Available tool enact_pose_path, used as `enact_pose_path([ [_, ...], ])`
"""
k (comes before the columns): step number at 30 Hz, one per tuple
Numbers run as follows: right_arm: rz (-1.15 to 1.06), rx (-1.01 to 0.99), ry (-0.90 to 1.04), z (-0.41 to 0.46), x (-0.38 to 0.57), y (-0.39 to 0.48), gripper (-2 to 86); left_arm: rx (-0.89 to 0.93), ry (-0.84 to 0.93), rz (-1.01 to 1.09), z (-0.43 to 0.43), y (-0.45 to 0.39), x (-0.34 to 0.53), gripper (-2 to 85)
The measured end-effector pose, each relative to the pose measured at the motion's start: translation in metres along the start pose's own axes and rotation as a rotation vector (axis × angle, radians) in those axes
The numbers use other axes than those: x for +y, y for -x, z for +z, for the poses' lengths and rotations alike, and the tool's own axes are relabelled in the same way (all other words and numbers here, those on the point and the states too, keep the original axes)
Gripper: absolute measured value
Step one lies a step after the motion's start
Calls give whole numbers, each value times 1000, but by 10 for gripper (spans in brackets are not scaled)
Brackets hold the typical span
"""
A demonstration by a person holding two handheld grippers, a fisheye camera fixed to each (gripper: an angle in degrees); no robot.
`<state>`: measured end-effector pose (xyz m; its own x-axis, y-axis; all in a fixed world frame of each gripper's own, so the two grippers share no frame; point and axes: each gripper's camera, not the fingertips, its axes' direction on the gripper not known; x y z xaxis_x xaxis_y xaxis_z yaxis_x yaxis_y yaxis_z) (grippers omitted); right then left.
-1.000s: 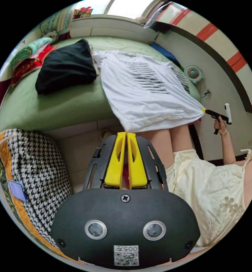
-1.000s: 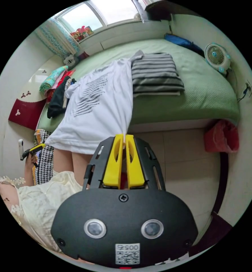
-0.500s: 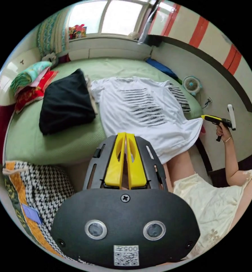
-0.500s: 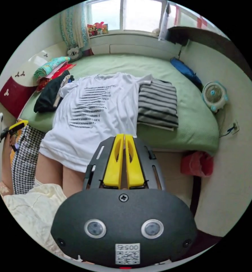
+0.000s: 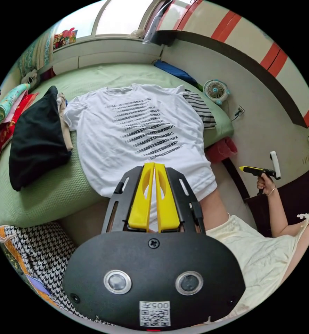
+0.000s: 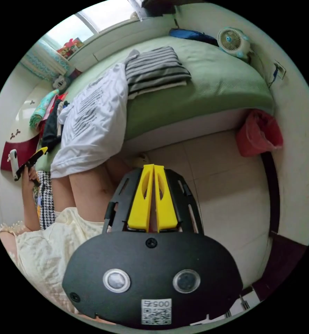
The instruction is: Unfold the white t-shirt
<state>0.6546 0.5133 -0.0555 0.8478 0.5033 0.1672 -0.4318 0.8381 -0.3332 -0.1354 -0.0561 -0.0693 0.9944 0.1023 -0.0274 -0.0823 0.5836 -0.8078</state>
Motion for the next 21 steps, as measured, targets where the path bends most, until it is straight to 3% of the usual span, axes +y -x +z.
enact_pose_path([
  [7,-148,28,-99,14,-62,35,6,5,-52,52,15,-6,-77,-5],
  [11,-211,-33,-171,13,-144,51,71,-21,-125,80,36,-7,-146,-5],
  [16,-174,-95,-208,19,-268,58,104,36,-166,-16,115,13,-245,-6],
  [21,-56,-125,-169,56,-376,45,125,21,-107,-26,197,23,-255,-6],
])
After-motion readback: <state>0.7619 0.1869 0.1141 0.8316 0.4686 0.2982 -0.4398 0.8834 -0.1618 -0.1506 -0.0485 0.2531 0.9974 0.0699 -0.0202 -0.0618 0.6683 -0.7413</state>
